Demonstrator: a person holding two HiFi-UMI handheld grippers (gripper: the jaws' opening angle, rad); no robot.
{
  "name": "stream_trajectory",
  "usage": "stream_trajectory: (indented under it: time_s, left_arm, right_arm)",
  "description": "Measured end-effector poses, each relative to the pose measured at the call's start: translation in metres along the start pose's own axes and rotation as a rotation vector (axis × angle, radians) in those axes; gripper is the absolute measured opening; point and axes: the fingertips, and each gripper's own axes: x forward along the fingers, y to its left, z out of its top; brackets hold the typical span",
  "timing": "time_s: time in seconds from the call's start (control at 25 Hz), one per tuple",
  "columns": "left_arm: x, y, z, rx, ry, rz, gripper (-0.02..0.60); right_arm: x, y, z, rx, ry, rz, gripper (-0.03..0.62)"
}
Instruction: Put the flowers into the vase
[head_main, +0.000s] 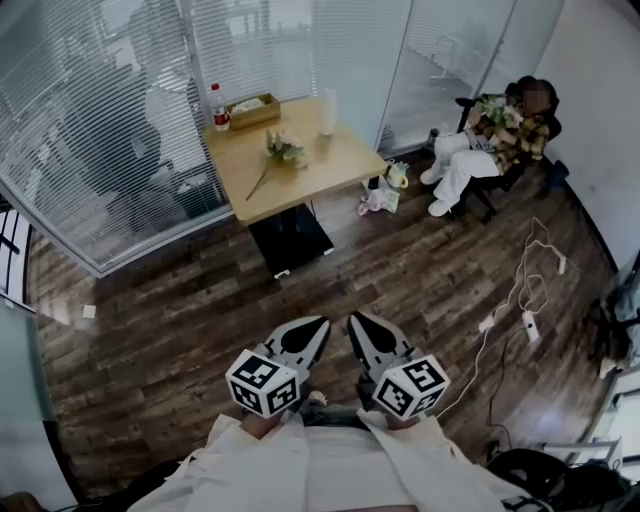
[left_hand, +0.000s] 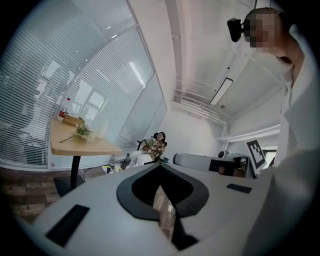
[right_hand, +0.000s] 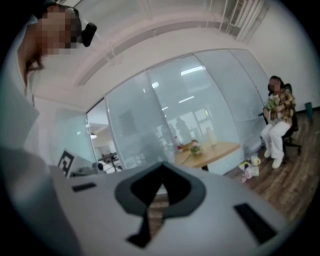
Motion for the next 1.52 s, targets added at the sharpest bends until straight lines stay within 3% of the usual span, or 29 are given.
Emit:
stream_trajectory:
  time_s: [0.32, 0.44, 0.8, 1.24, 1.52]
  left_arm:
    - [0.021, -0.007, -0.031, -0.029, 0.053, 0.021, 0.009]
    - [0.032, 0.000, -0.027, -0.025, 0.062, 0.008, 0.009]
    - [0.086, 0.064, 0.008, -0.016, 0.055, -0.021, 0.009]
    - [0.158, 0.183, 0.103, 0.015, 0.015, -0.075, 0.009]
    - [0.181, 0.232, 0.120, 0.029, 0.050, -0.081, 0.009]
  right_arm:
    - [0.002, -0.021, -0.007, 0.021, 0.026, 0.031, 0.014]
    - [0.013, -0.029, -0.003, 0.022, 0.027, 0.033, 0.014]
    - [0.075, -0.077, 0.018, 0.043, 0.017, -0.010, 0.014]
    - [0.209, -0.130, 0.079, 0.018, -0.020, -0.065, 0.014]
    - [0.258, -0.156, 0.088, 0.047, -0.029, -0.121, 0.014]
